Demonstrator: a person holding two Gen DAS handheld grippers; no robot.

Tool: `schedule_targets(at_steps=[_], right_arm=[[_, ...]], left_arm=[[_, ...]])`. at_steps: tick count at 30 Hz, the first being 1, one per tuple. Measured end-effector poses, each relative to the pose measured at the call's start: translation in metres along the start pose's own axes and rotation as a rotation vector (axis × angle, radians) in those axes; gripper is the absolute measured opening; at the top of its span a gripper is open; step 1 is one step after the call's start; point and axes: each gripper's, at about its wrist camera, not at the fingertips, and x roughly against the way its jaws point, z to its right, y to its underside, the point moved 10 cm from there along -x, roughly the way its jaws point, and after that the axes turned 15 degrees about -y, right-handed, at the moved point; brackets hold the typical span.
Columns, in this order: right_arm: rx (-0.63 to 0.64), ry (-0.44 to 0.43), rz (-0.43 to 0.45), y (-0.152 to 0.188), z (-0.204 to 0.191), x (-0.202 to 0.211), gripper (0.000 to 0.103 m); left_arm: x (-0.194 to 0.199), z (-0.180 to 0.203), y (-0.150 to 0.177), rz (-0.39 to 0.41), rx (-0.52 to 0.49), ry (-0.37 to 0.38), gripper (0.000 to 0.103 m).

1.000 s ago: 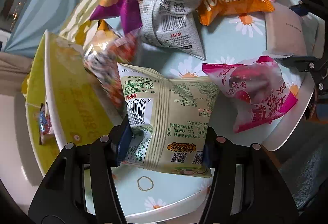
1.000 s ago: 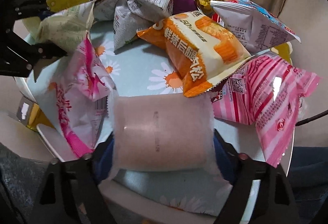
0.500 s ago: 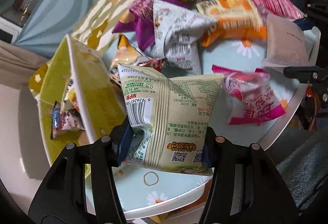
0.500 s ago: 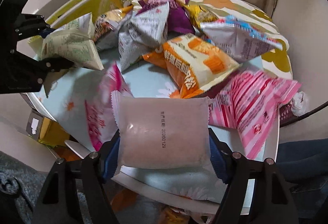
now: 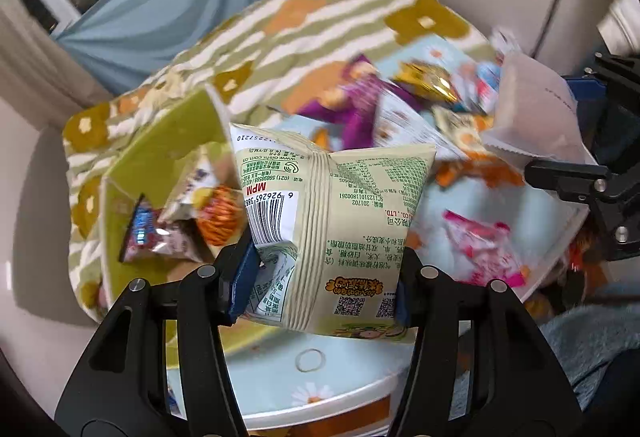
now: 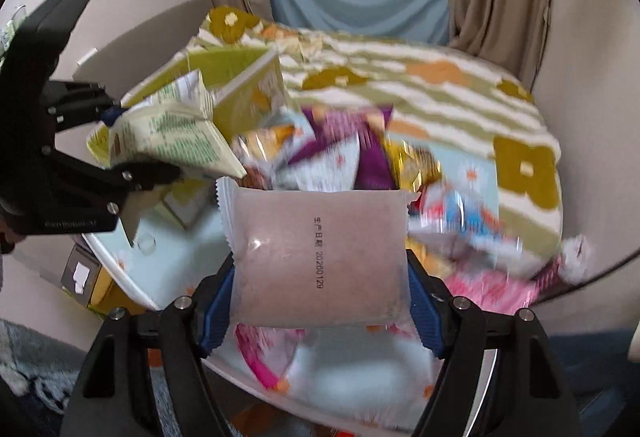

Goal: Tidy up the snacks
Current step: 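Carry both packs over the yellow box and release them inside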

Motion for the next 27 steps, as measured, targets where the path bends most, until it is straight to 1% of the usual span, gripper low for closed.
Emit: schedule_targets(at_steps=[5,10,13,14,16,19,24,25,27], right_arm=[[0.044,-0.025,0.047,-0.055,-0.029,-0.008,0.071],[0.097,-0.047,0.074,-0.109,-0.067,-0.034,0.071],[0.102,-0.080,0.076,-0.132,-0.091,-0.058,0.071],[0.098,-0.096,0.073,-0.140,-0.100,-0.069,0.071],[0.083,-0.121,0.068,-0.149,-0.112,-0.086,0.071],[0.030,-0.158,0.046,-0.158,-0.128,-0.117,0.071],[-0.050,-0.149,-0.001,-0.160,-0.142,-0.158,0.071],[-0.064,-0.146,-0.009,-0.159,-0.143,-0.164,0.071],[-0.084,-0.136,-0.026,-0.156,-0.145,-0.173,0.071]], left_arm=[[-0.013,-0.062,0.002,-0.010,0.100,-0.028,0.053],[-0.041,-0.124,0.026,-0.063,0.200,-0.050,0.053],[-0.062,-0.156,0.042,-0.100,0.249,-0.056,0.053],[-0.068,-0.164,0.047,-0.112,0.266,-0.046,0.053],[-0.084,-0.175,0.057,-0.141,0.309,0.008,0.053],[-0.109,-0.184,0.072,-0.181,0.336,0.040,0.053],[-0.145,-0.184,0.089,-0.233,0.362,0.084,0.054],[-0.152,-0.184,0.093,-0.248,0.368,0.089,0.056],[-0.162,-0.182,0.099,-0.267,0.372,0.100,0.074]])
